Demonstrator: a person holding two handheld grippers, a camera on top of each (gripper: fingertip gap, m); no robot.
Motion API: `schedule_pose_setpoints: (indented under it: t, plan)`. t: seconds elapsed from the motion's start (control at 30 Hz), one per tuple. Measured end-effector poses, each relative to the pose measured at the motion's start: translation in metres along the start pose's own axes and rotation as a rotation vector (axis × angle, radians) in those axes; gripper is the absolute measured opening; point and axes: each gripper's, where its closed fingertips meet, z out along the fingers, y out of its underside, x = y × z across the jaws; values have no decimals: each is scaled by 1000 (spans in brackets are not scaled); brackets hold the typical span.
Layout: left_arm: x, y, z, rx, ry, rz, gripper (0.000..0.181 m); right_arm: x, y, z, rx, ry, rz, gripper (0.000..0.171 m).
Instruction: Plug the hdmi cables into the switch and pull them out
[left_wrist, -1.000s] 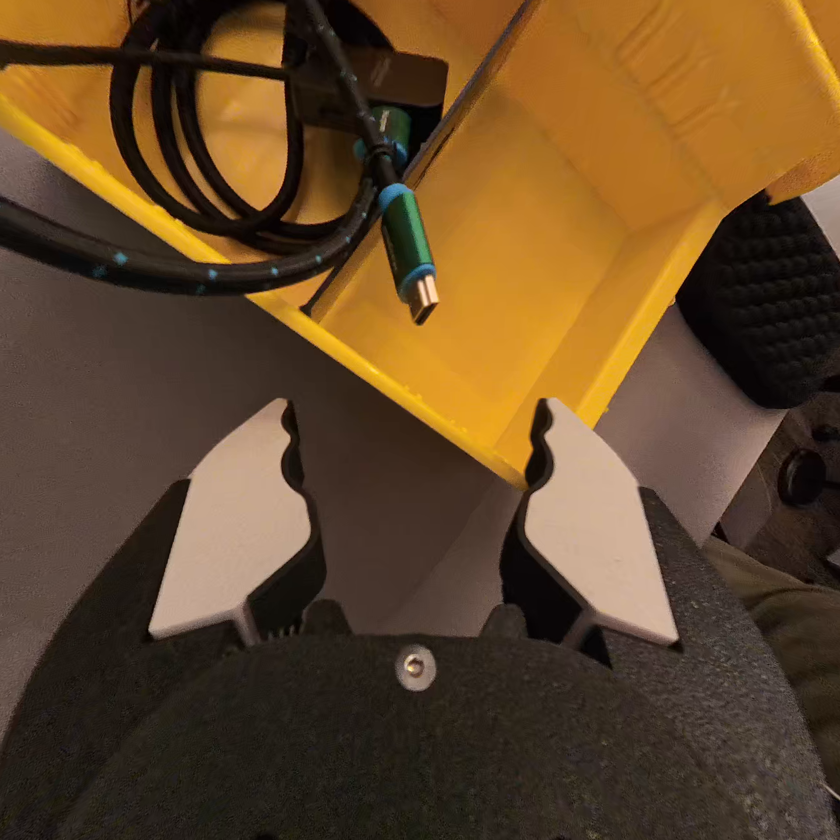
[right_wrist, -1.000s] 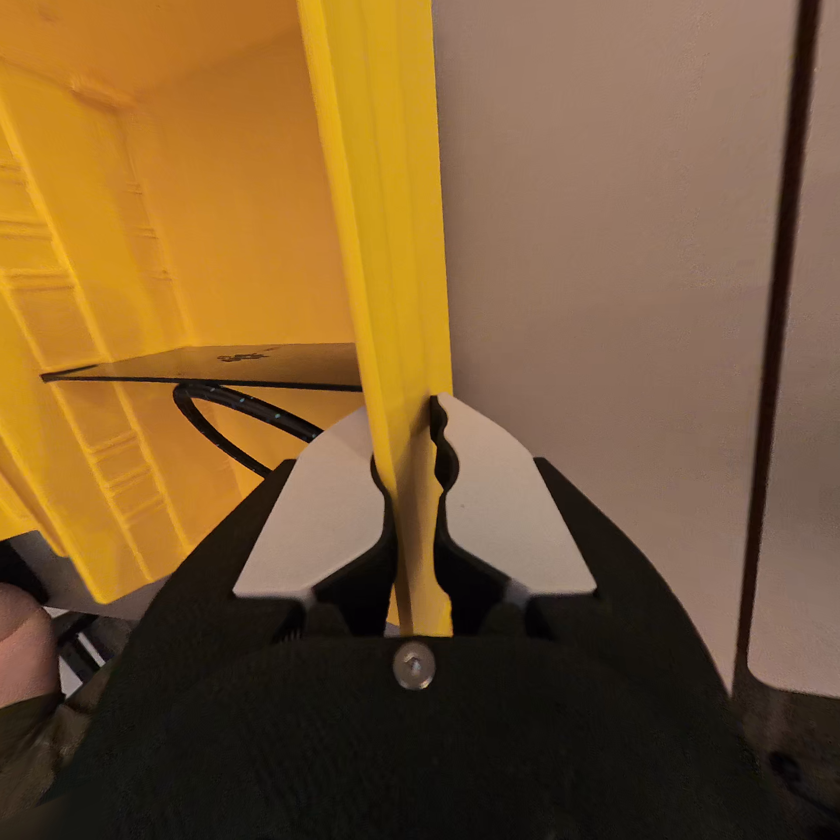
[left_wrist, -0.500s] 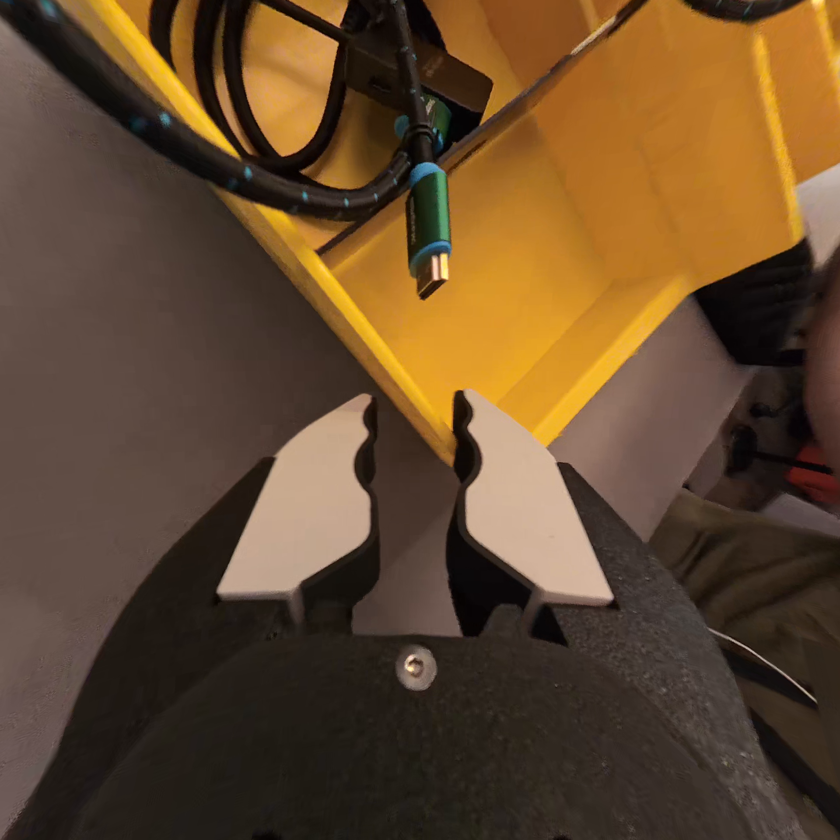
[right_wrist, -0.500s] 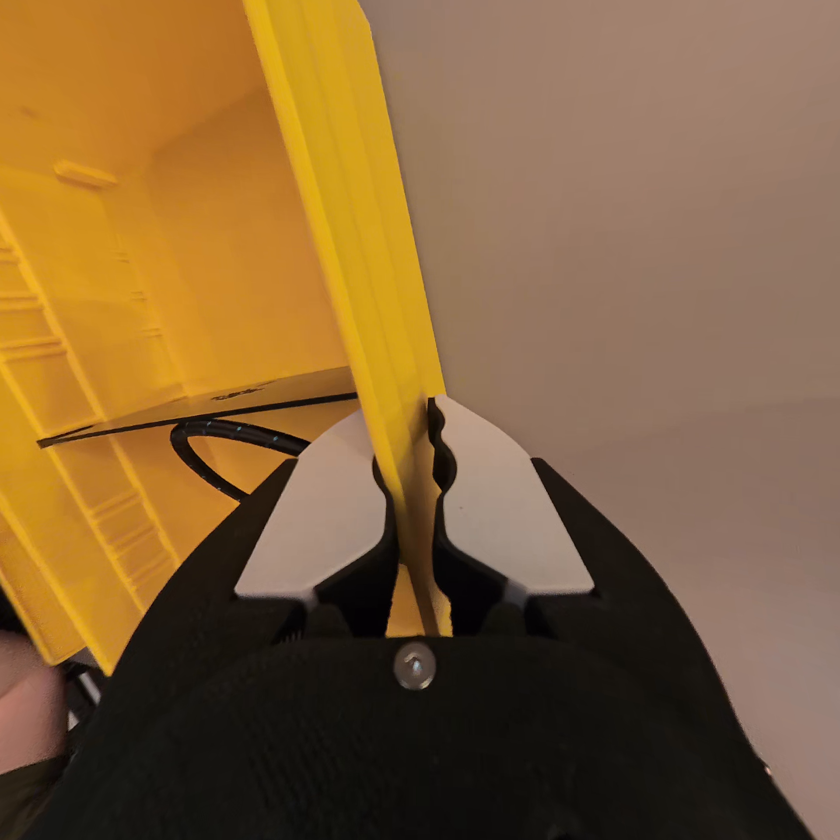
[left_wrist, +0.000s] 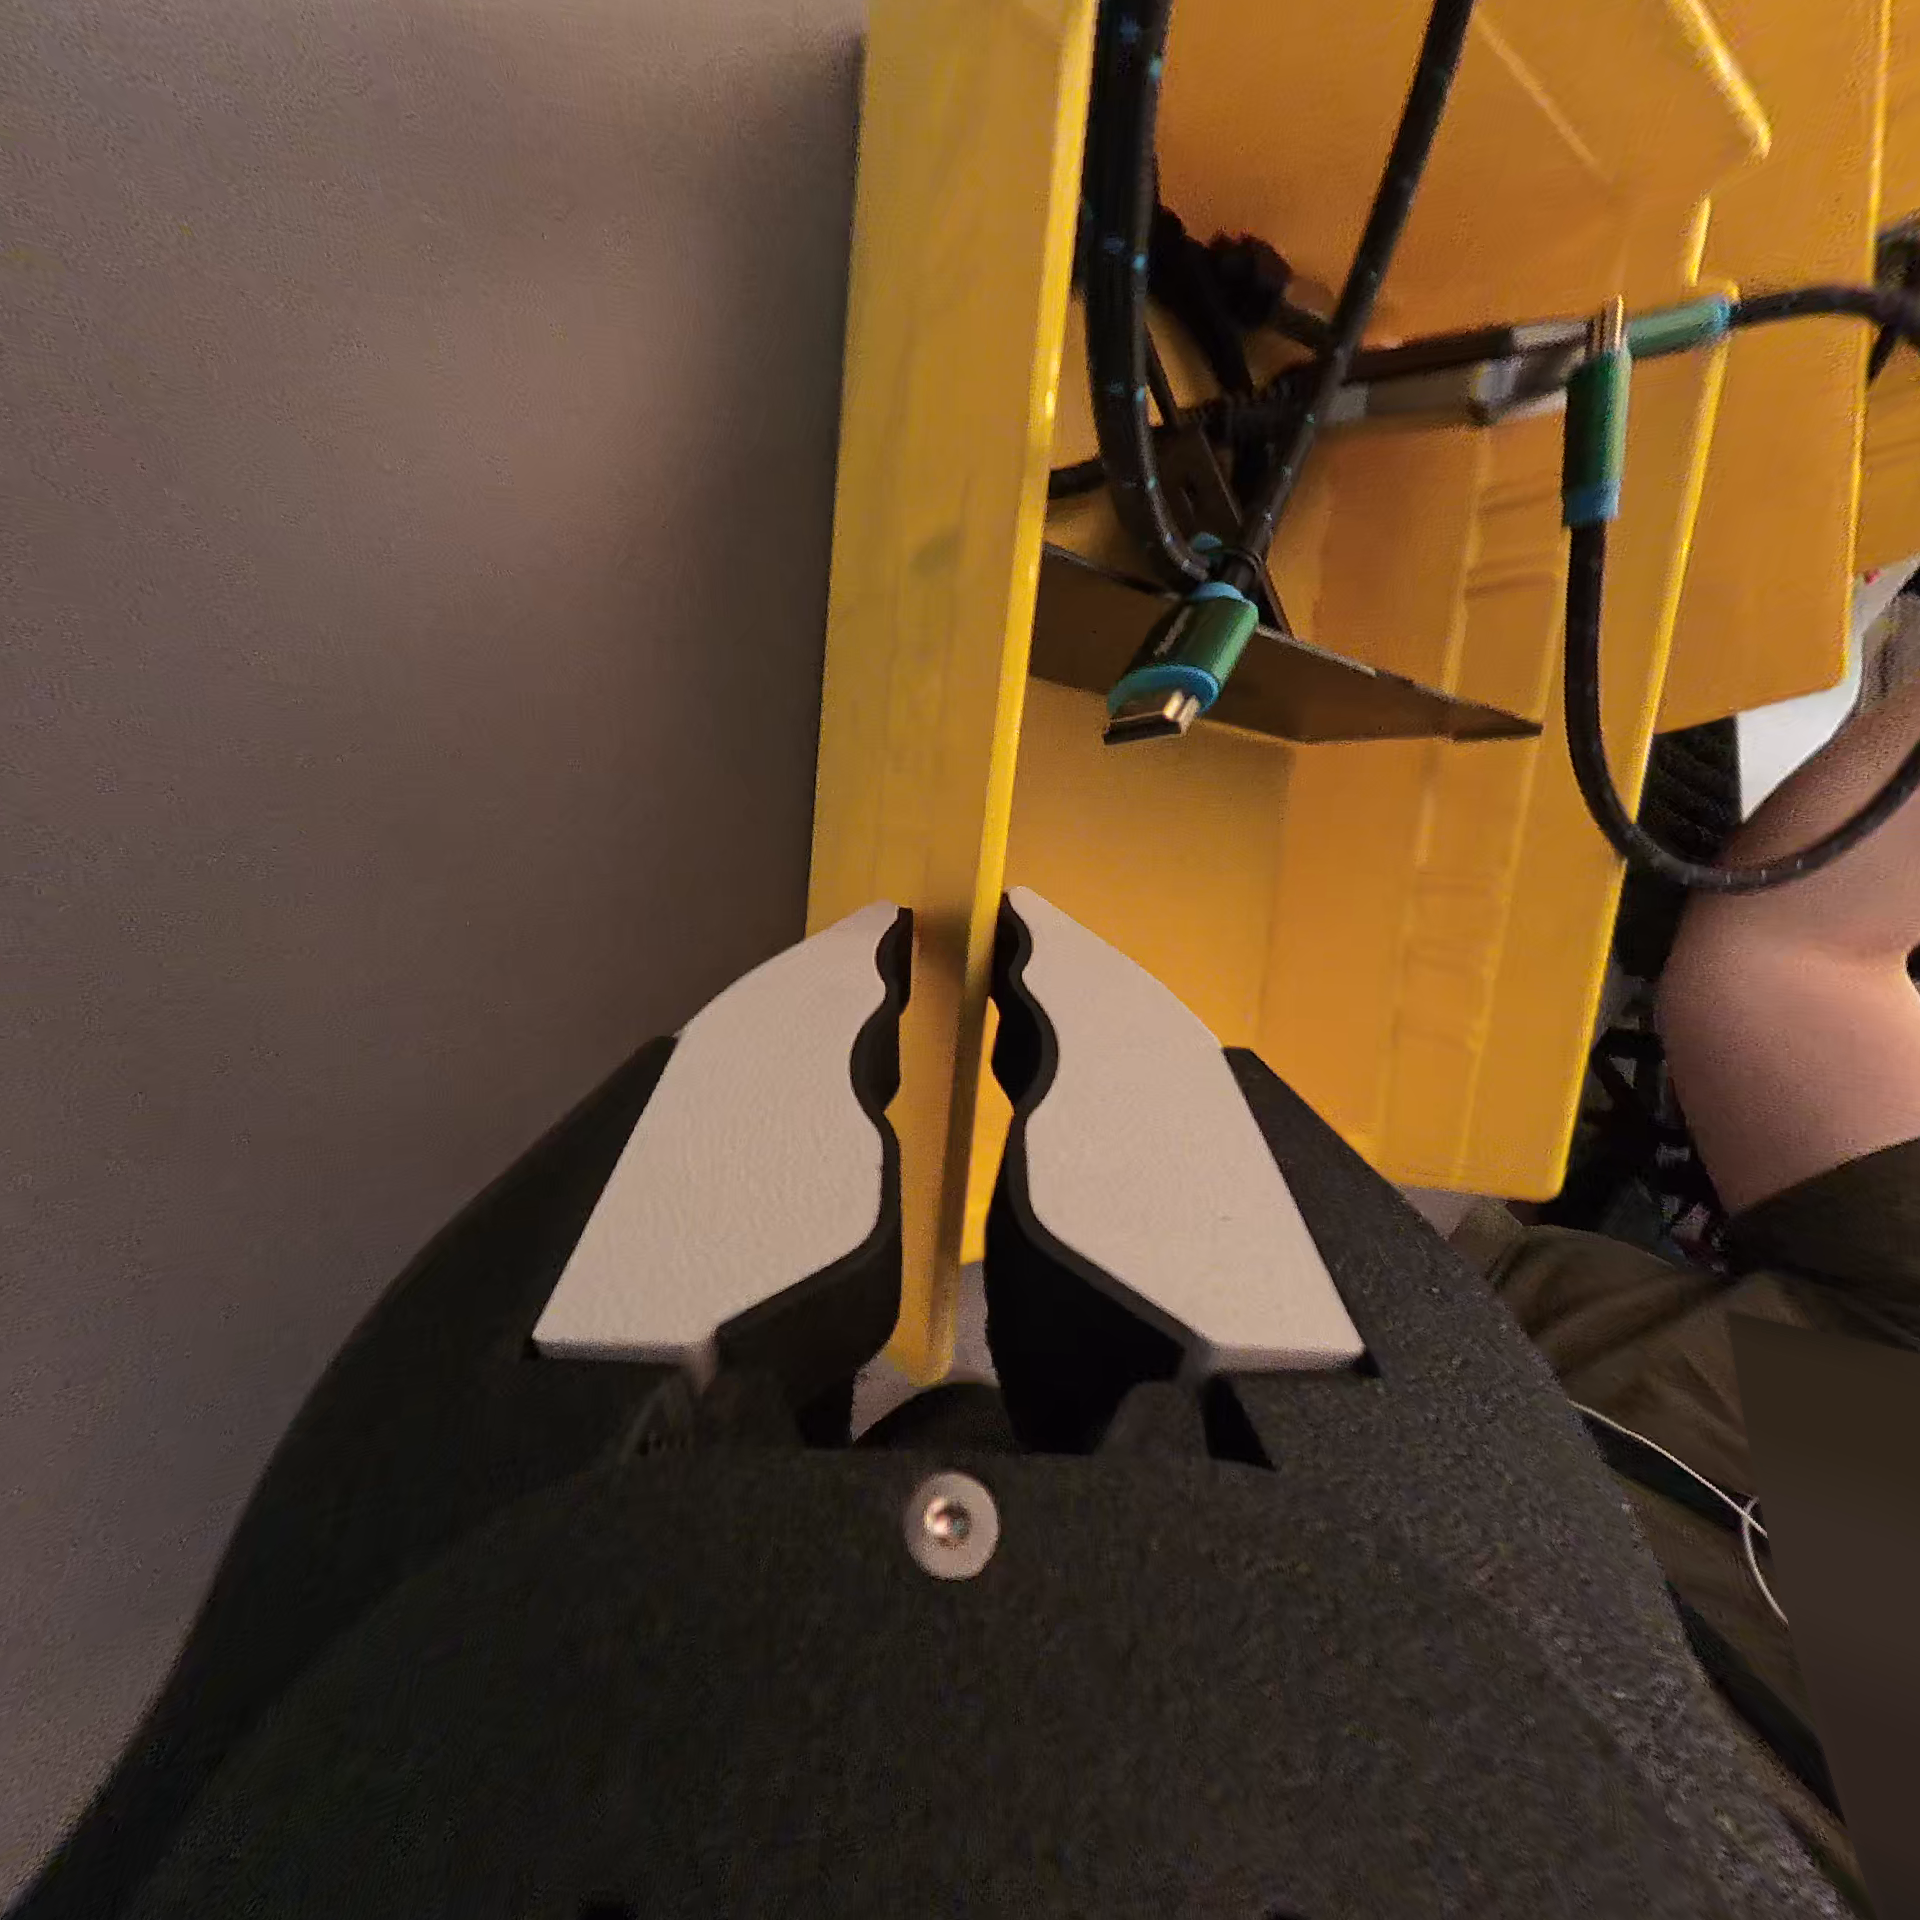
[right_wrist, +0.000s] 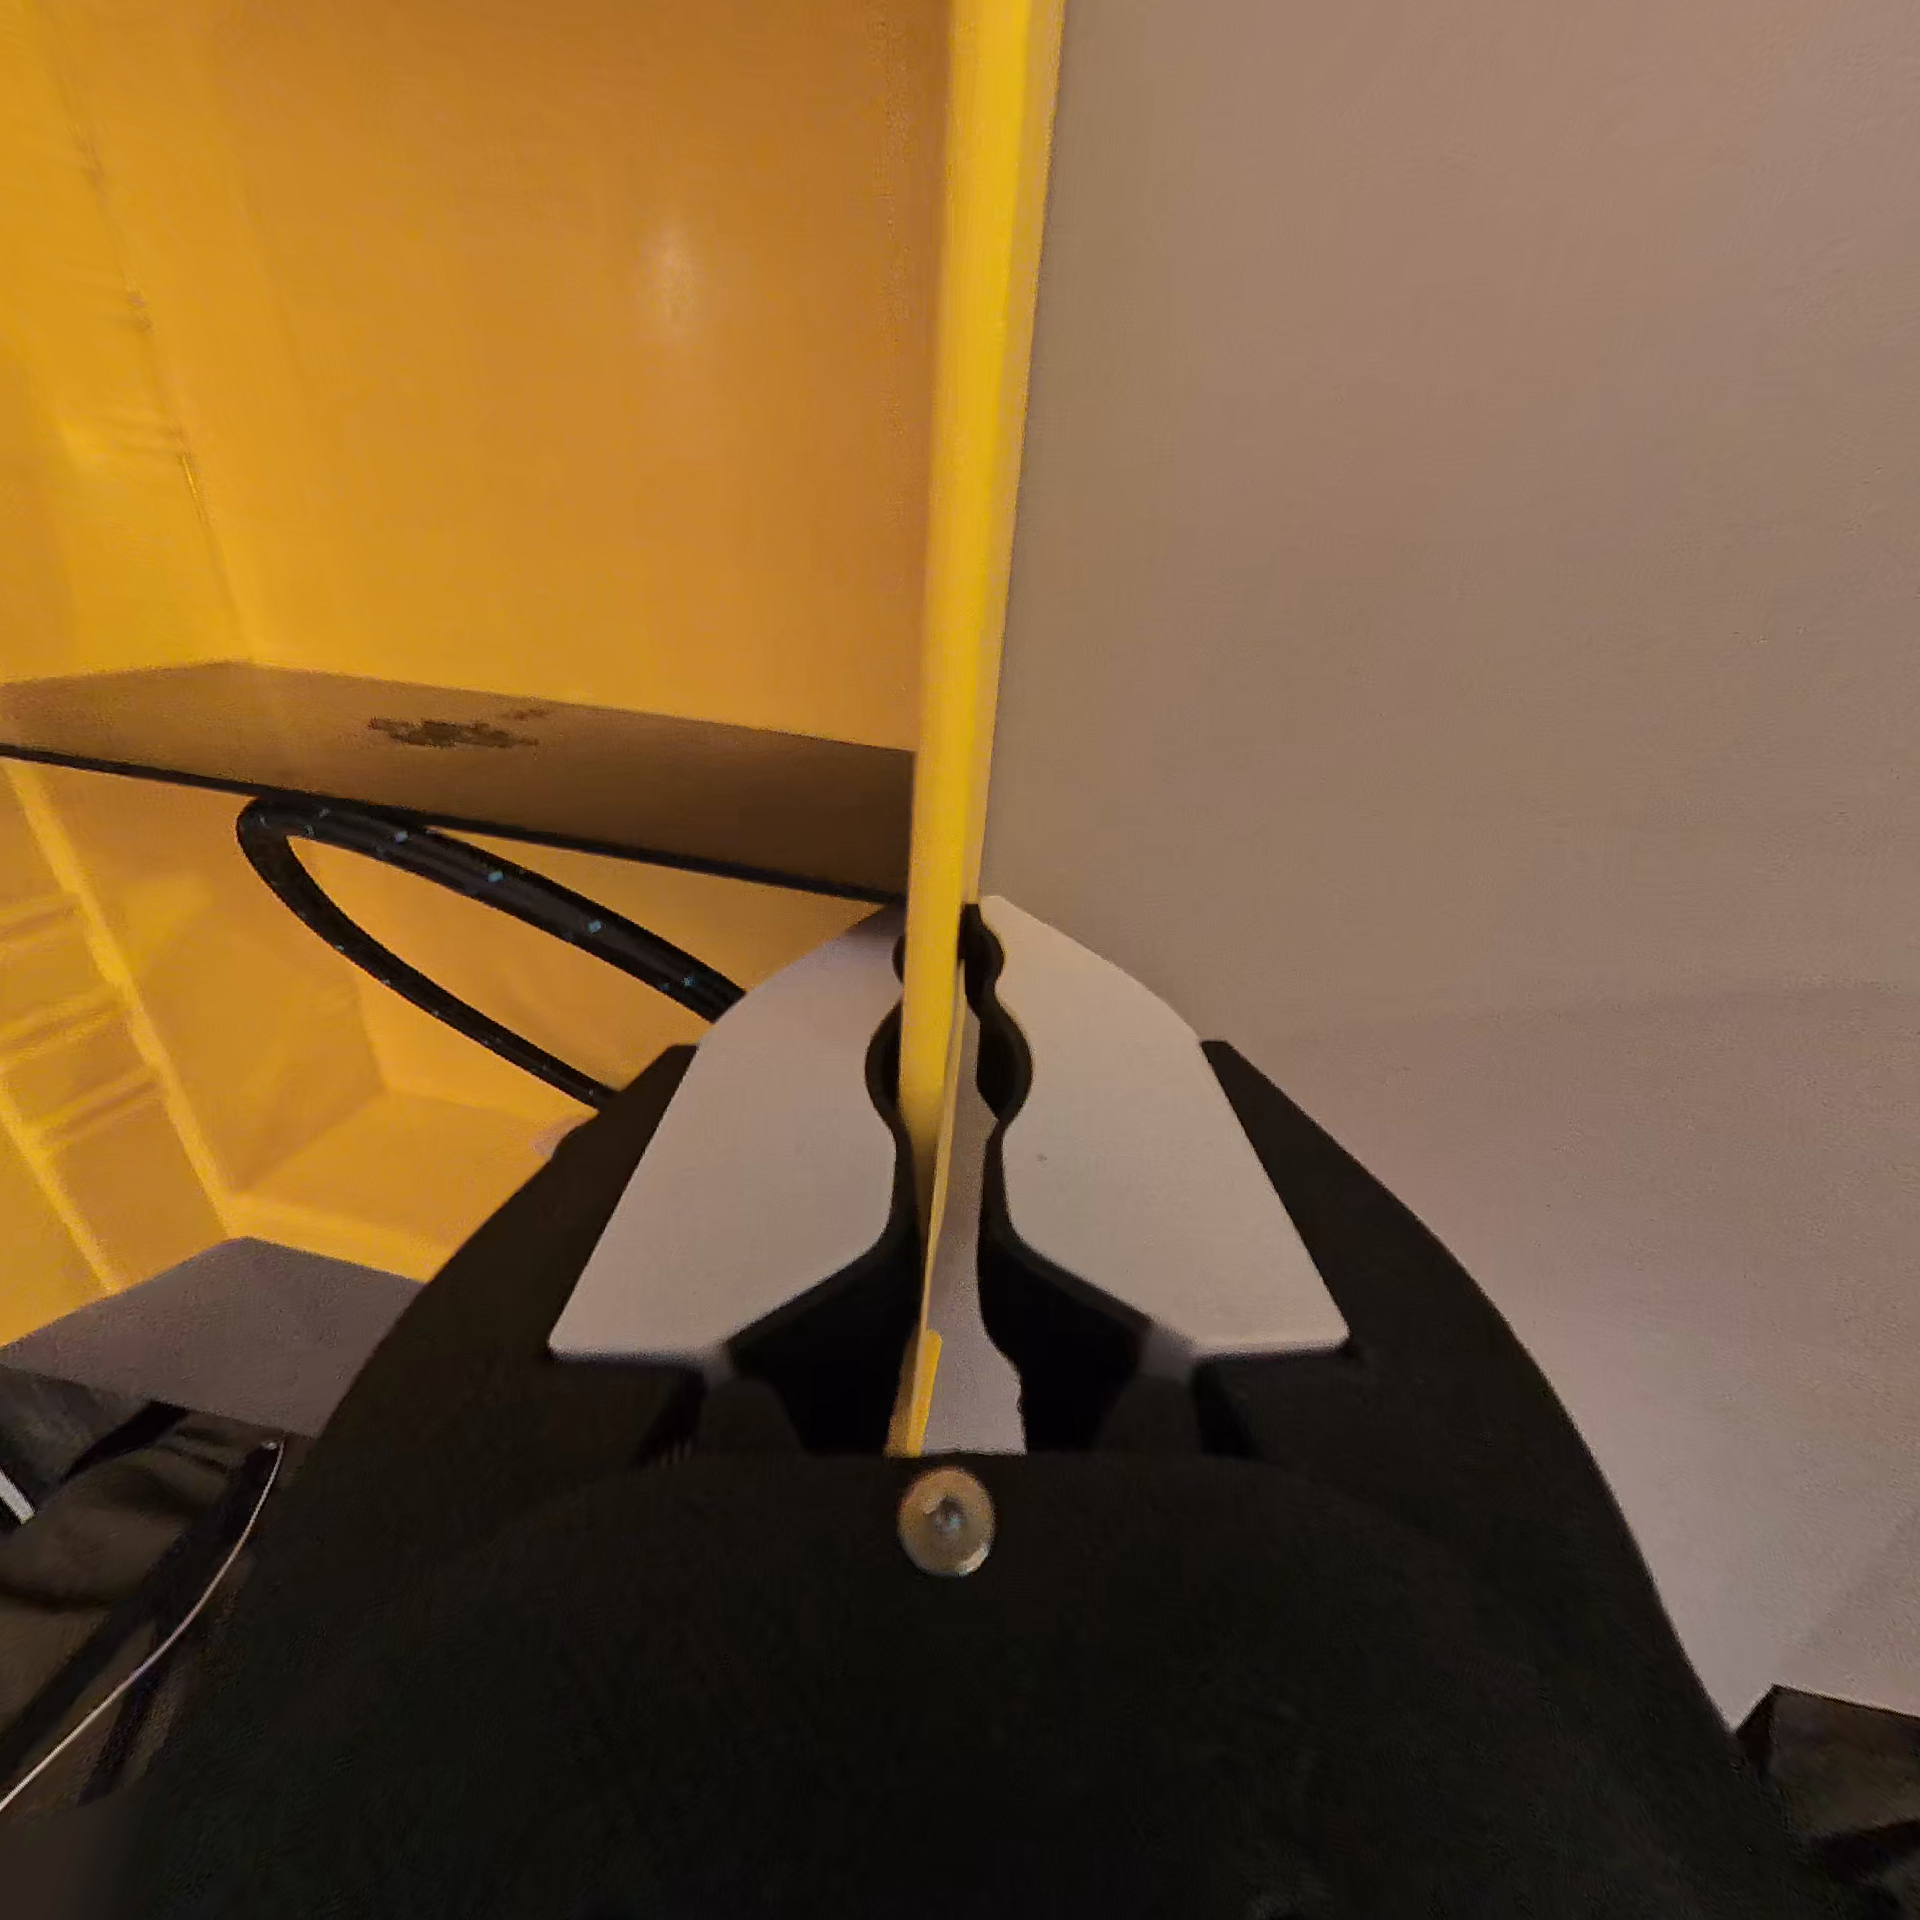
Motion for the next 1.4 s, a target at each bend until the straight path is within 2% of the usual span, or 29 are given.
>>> schedule_pose_setpoints:
  t: [0.23, 0.53, 0.63, 0.9, 1.13, 1.4]
  plan:
    - [-61, 19, -48, 125, -46, -157, 15, -7, 5, 1, -39, 7, -41, 8]
    - [-115, 57, -100, 273, -115, -390, 16, -16, -12, 6, 15, 12, -136, 7]
    - [-127, 65, -112, 320, -143, -457, 16, -15, -18, 6, 41, -2, -110, 8]
    - [-144, 80, -129, 395, -163, -565, 17, 5, -10, 1, 39, 34, -100, 8]
    - [-155, 95, -143, 423, -194, -612, 17, 17, -15, -2, 85, 95, -211, 9]
    - [-144, 114, -143, 325, -201, -626, 17, 26, -2, -5, 37, 121, -97, 9]
